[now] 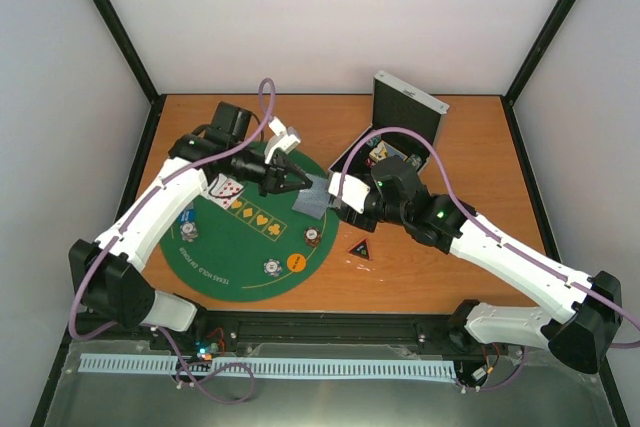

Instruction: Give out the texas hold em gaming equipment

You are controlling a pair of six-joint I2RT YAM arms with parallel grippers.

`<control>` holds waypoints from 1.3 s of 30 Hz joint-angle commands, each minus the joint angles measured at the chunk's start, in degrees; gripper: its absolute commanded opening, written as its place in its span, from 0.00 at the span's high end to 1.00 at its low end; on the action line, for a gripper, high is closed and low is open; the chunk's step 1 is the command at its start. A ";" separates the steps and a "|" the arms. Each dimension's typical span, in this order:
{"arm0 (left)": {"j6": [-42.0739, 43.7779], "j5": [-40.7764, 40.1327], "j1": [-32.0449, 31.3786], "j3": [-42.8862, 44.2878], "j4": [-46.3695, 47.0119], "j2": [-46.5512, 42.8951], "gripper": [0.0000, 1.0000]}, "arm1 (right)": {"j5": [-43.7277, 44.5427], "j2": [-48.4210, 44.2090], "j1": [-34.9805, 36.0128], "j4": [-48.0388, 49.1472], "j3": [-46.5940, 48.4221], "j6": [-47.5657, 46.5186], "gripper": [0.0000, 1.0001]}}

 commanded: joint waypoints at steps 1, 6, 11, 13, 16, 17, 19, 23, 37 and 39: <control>5.61 1.49 -0.16 5.96 -5.36 -1.93 0.99 | 0.74 -1.33 0.44 1.92 -0.66 0.35 0.48; 6.79 -0.28 0.85 10.23 -7.82 -2.68 0.99 | 1.18 -1.42 0.44 2.24 -1.39 0.24 0.48; 6.67 -1.70 7.96 15.36 -7.67 -3.59 0.99 | 1.09 -1.59 0.35 2.29 -1.90 0.28 0.48; 7.36 -3.05 11.43 15.96 -6.51 -4.28 0.99 | 0.90 -1.75 0.35 2.29 -2.05 0.32 0.48; 9.84 -7.39 17.09 14.88 -4.40 -4.70 0.99 | 0.62 -1.73 0.35 2.08 -1.88 0.32 0.48; 10.90 -9.03 18.80 14.03 -3.52 -4.56 0.99 | 0.67 -1.89 0.35 1.90 -1.84 0.25 0.48; 13.19 -12.99 22.18 11.29 -0.95 -4.10 0.99 | 0.74 -2.10 0.35 1.73 -1.69 0.11 0.48; 18.49 -26.86 25.17 0.01 9.97 -4.86 0.99 | 0.84 -2.64 0.39 1.61 -2.05 0.21 0.48; 36.55 -42.43 19.36 -26.91 34.90 -5.32 0.99 | -0.46 0.12 0.38 1.93 0.27 0.41 0.48; 38.60 -43.48 17.88 -28.11 37.01 -4.61 0.99 | -0.80 0.40 0.43 1.98 0.54 0.63 0.48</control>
